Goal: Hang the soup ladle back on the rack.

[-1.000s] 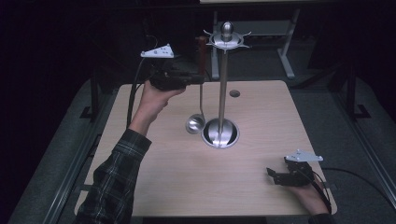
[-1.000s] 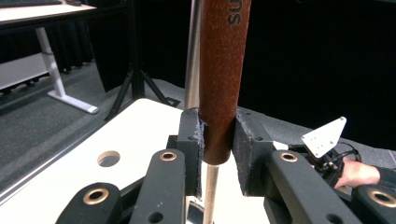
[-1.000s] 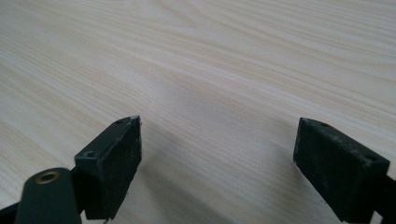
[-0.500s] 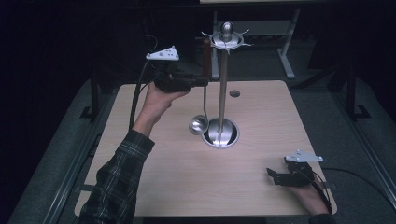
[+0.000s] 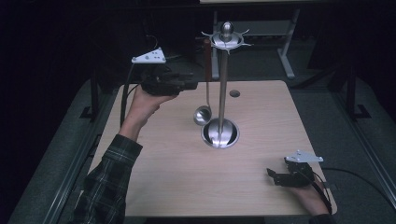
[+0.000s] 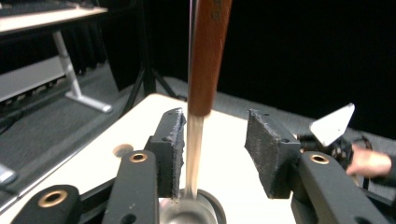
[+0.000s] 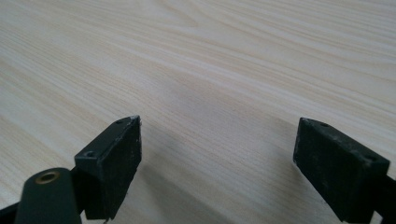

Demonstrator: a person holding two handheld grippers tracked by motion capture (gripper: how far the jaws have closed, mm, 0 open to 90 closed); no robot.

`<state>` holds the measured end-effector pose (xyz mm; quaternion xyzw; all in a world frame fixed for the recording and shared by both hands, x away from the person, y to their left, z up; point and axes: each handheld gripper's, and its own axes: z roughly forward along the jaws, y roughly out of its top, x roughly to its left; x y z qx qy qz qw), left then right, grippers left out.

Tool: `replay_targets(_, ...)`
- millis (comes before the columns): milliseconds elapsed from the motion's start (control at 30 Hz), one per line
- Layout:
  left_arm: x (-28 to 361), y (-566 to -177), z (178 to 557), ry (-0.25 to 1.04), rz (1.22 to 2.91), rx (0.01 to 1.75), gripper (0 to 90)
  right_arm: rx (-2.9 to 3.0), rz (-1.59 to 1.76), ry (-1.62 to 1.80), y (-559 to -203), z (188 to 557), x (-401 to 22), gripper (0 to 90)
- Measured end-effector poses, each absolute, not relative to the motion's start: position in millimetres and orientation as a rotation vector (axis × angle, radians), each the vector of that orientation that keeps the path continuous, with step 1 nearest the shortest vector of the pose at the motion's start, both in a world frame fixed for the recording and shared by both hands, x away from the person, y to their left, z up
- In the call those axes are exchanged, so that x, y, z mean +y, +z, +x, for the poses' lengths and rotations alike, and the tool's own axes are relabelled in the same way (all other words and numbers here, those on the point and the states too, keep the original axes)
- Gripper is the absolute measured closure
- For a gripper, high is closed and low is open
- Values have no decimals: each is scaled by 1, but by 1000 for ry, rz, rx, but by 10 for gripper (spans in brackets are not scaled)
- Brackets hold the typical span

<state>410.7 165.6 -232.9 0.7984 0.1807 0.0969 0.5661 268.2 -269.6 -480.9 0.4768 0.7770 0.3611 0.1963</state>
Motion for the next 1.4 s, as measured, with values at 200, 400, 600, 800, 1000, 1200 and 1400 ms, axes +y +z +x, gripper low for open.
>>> replay_targets(200, 183, -245, 401, 245, 1908, 470, 544, 2180, 1326, 1005, -481, 269, -269, 152)
replay_targets(400, 197, -264, 392, 264, 1952, 520, 537, 2181, 1328, 999, -481, 269, -269, 152)
replay_targets(600, 206, -287, 380, 284, 2006, 585, 496, 2181, 1328, 997, -481, 269, -269, 152)
replay_targets(800, 215, -315, 365, 310, 2068, 645, 458, 2178, 1330, 1004, -481, 270, -269, 151)
replay_targets(1000, 222, -341, 350, 318, 2108, 698, 429, 2171, 1332, 1022, -481, 269, -270, 151)
replay_targets(1200, 229, -365, 336, 321, 2168, 728, 371, 2169, 1325, 1023, -480, 268, -270, 151)
replay_targets(1400, 235, -384, 324, 311, 2185, 755, 338, 2167, 1328, 1025, -480, 268, -271, 151)
